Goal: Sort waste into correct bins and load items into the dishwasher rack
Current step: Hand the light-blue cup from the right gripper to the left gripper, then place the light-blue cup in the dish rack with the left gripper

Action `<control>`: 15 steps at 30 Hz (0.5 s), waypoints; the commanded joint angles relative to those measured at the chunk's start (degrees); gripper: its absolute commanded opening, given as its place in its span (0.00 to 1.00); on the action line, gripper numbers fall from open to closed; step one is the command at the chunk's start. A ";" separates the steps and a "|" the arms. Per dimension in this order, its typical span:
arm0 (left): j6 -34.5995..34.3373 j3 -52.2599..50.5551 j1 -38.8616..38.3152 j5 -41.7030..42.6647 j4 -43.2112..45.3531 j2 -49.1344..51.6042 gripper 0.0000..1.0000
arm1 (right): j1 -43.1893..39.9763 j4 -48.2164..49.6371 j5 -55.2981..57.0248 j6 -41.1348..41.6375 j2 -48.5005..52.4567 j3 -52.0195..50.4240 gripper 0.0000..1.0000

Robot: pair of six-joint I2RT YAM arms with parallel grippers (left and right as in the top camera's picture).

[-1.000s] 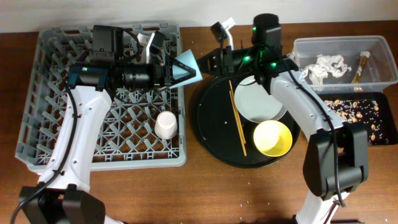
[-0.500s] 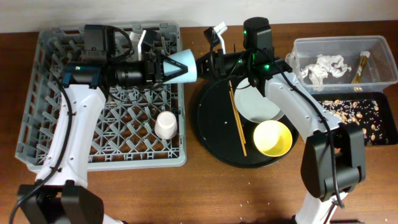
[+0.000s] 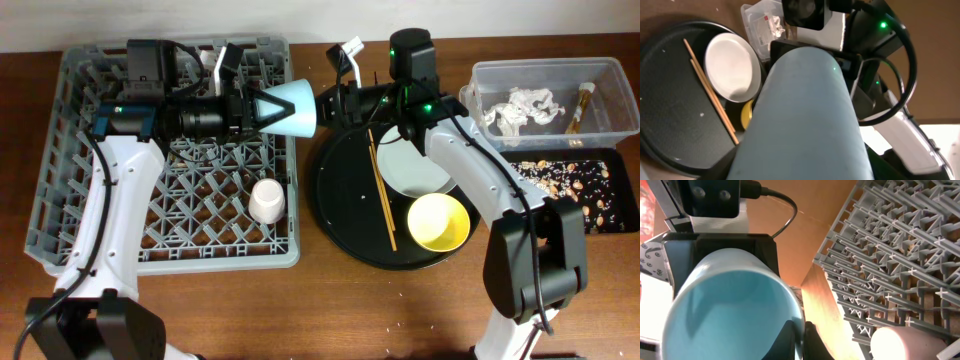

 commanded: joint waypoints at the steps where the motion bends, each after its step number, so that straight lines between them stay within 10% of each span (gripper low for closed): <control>1: -0.24 0.59 1.42 -3.74 0.42 0.11 0.39 | 0.31 -0.04 -2.93 -2.27 -1.14 0.37 0.12; 5: -0.24 0.59 1.42 -9.53 0.39 0.09 0.39 | -0.15 -0.28 -2.93 -5.77 -1.14 0.37 0.93; 15: -0.22 1.44 -7.37 -59.04 -4.76 0.11 0.40 | -9.68 -44.39 40.76 -29.53 -1.18 3.58 0.98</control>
